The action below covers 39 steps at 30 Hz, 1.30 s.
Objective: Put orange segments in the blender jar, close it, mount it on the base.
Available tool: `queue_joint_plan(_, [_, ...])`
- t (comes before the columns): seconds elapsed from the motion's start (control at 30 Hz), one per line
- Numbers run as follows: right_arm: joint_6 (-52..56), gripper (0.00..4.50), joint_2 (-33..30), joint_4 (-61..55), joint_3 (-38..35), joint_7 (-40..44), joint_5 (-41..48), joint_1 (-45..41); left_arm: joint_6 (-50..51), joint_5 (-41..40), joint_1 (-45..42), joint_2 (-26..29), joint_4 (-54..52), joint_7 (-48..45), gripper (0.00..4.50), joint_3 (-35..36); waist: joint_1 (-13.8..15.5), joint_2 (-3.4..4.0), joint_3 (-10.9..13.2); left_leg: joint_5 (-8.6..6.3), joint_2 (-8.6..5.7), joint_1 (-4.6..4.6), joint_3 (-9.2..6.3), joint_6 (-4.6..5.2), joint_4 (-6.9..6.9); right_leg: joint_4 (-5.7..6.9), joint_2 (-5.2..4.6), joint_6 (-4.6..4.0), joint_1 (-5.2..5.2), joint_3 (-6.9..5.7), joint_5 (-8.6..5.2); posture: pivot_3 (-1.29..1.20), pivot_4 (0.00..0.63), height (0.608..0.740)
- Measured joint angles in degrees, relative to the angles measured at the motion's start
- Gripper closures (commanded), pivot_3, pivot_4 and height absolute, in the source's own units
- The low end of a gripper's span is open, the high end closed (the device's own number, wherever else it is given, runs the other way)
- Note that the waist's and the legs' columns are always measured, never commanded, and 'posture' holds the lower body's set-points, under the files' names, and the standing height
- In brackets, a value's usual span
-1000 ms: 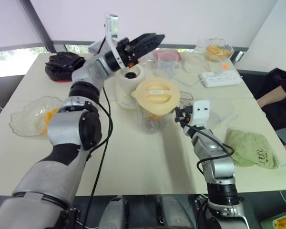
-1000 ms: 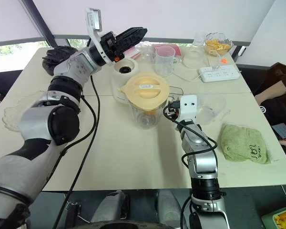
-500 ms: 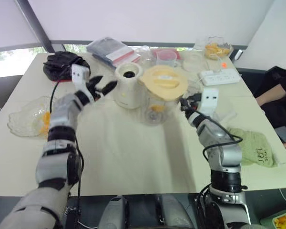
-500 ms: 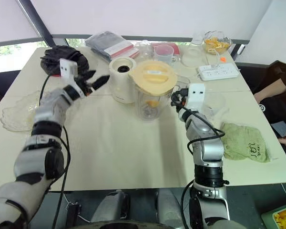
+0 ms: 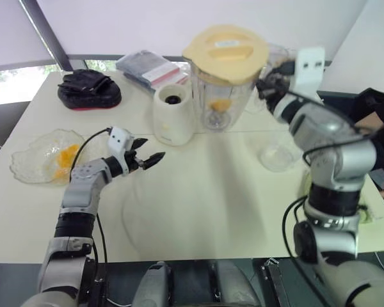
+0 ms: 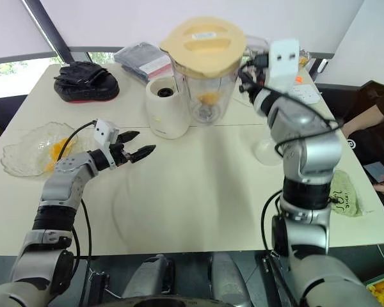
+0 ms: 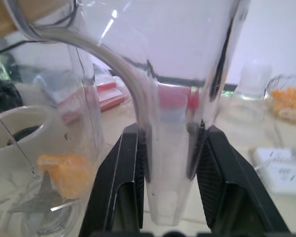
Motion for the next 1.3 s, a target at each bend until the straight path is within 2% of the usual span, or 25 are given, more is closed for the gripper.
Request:
queue_joint_plan(0.13, [-1.99, 3.62, -0.43, 14.03, 1.35, 1.75, -0.68, -13.38, 0.78, -0.35, 2.99, -1.80, -2.76, 3.13, 0.02, -0.10, -0.33, 0.01, 0.01, 0.00, 0.01, 0.01, 0.00, 0.00, -0.02, 0.03, 0.02, -0.01, -0.03, 0.01, 0.00, 0.00, 0.150, 0.740])
queue_joint_plan(0.33, [-11.15, 3.62, 2.65, 36.08, 2.59, 1.34, -3.76, -22.67, 0.92, -0.34, 9.09, -1.48, -6.97, 5.94, 0.02, 0.03, -0.26, 0.01, 0.01, 0.00, -0.02, 0.00, 0.07, 0.00, 0.00, 0.00, -0.05, -0.01, -0.02, 0.02, 0.00, 0.00, 0.150, 0.740])
queue_joint_plan(0.63, [-25.78, 3.62, 8.86, 59.60, 3.01, 0.94, -6.52, -31.13, 2.67, -0.89, 14.13, -0.93, -14.19, 10.80, 0.02, 0.86, -0.39, 0.02, 0.02, 0.00, -0.02, -0.01, 0.05, 0.00, -0.02, -0.01, -0.05, -0.01, -0.03, 0.00, 0.00, 0.00, 0.150, 0.740])
queue_joint_plan(0.8, [-30.67, 3.62, 10.33, 65.73, 2.74, 1.19, -6.74, -33.20, 3.82, -1.21, 16.34, -0.07, -16.36, 12.46, 0.02, 1.85, -0.27, 0.03, 0.02, 0.00, -0.02, -0.01, 0.05, 0.00, -0.01, -0.02, -0.06, -0.01, -0.02, 0.00, 0.00, 0.00, 0.150, 0.740])
queue_joint_plan(1.3, [-34.73, 3.62, 13.35, 69.35, 2.48, 2.03, -6.76, -33.07, 6.66, -3.15, 22.04, 0.71, -23.66, 14.99, 0.02, 2.52, -0.37, 0.04, 0.03, 0.00, -0.01, -0.01, 0.05, -0.01, -0.01, -0.01, -0.05, -0.01, -0.02, -0.01, 0.00, 0.00, 0.150, 0.740])
